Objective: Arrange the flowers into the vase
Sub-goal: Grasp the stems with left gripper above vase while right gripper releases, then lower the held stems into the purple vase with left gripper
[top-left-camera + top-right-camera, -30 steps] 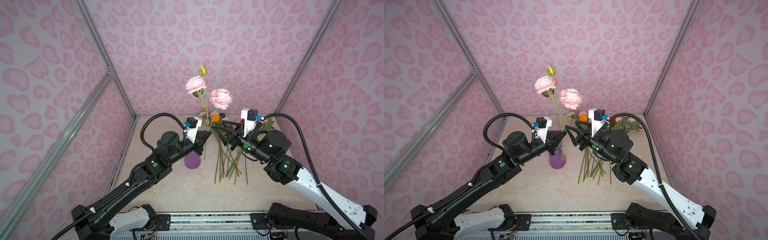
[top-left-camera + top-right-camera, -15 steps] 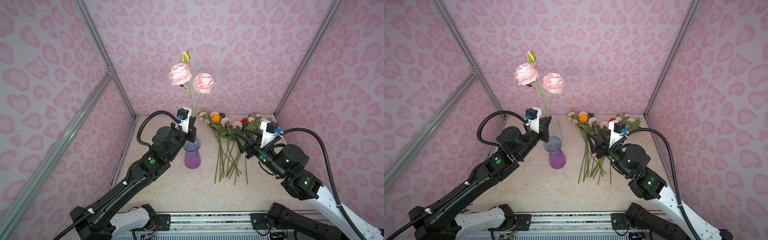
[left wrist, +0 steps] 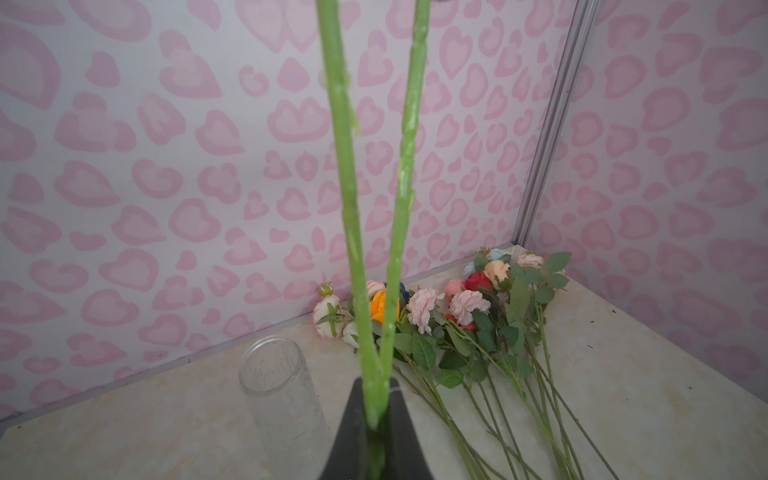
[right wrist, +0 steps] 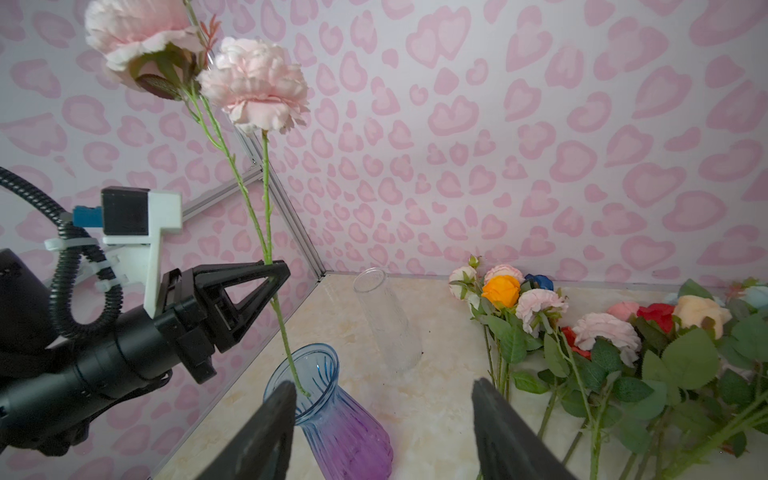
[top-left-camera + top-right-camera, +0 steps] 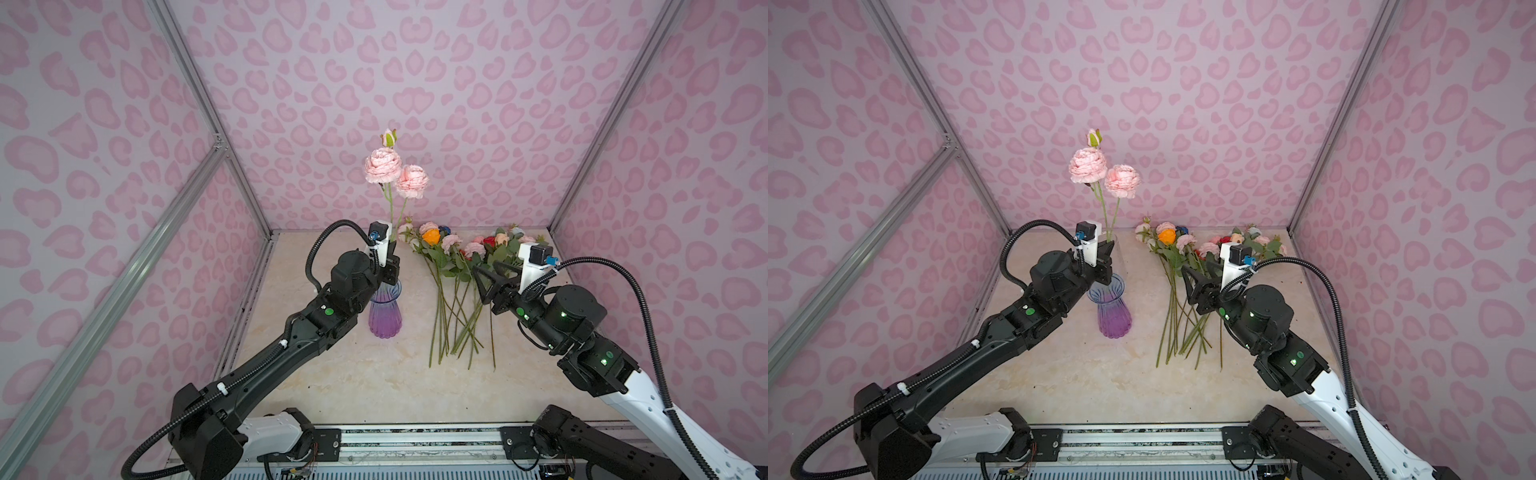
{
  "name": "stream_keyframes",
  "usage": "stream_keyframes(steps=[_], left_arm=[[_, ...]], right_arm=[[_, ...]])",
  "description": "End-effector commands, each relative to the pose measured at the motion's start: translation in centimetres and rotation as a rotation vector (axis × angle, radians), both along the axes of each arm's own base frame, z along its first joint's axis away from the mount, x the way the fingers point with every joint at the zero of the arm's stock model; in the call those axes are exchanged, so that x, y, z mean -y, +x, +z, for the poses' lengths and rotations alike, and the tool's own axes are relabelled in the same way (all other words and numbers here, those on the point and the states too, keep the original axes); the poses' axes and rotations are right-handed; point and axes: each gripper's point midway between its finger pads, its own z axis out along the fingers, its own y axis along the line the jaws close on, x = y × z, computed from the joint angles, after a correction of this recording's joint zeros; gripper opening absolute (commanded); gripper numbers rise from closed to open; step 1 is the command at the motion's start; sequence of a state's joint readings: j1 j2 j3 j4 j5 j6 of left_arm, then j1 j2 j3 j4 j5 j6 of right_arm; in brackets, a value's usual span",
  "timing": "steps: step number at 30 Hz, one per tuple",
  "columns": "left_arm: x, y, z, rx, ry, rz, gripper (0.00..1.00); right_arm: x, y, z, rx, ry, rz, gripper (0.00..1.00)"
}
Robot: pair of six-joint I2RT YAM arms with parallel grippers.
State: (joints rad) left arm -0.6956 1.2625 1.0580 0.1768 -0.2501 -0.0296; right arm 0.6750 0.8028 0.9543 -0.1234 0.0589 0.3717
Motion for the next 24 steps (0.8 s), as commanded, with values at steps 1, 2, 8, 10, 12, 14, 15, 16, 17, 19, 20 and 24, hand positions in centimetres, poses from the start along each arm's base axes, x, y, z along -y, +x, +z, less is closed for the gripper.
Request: stream_keyframes(steps=[1, 2, 8, 10, 12, 14, 15, 16, 17, 19, 20, 24], left_arm=[[0.3, 0.4, -0.3, 0.008, -0.075, 0.007, 0.04], [0.3, 0.6, -1.1, -0.008, -0.070, 0.017, 0.04], [0.1, 0.6, -4.4, -0.077, -0.026, 0.031, 0.04], [-0.3, 0.5, -5.1, -0.084, -0.008, 0.048, 0.04], [-0.8, 0.2, -5.7, -0.088, 0.010, 0.061, 0.04], [-1.2, 0.0, -6.6, -0.087, 0.026, 0.074, 0.05], [-1.3, -0.2, -7.0, -0.087, 0.033, 0.077, 0.05], [-1.5, -0.2, -7.3, -0.089, 0.041, 0.085, 0.06], [-1.5, -0.3, -7.6, -0.092, 0.050, 0.088, 0.07], [-1.6, -0.3, -7.8, -0.098, 0.062, 0.096, 0.10], [-1.6, -0.3, -8.0, -0.102, 0.067, 0.097, 0.11], [-1.4, -0.5, -8.2, -0.115, 0.084, 0.091, 0.19]], right_arm=[[0.0, 0.3, -0.9, -0.023, -0.014, 0.001, 0.67], [0.0, 0.4, -1.1, -0.028, -0.017, 0.001, 0.67], [0.0, 1.0, -1.9, -0.050, -0.012, 0.000, 0.67], [0.0, 1.2, -2.2, -0.058, -0.012, 0.001, 0.67], [-0.1, 1.3, -2.4, -0.062, -0.008, 0.002, 0.67], [-0.1, 1.4, -2.6, -0.065, -0.005, 0.003, 0.67], [-0.2, 1.4, -2.7, -0.065, -0.003, 0.003, 0.67], [-0.2, 1.4, -2.7, -0.066, -0.004, 0.004, 0.67], [-0.3, 1.5, -2.9, -0.071, -0.007, 0.005, 0.67], [-0.3, 1.5, -2.9, -0.076, -0.007, 0.003, 0.67], [-0.3, 1.6, -3.0, -0.078, -0.008, 0.005, 0.67], [-0.3, 1.6, -3.1, -0.083, -0.007, 0.002, 0.67]])
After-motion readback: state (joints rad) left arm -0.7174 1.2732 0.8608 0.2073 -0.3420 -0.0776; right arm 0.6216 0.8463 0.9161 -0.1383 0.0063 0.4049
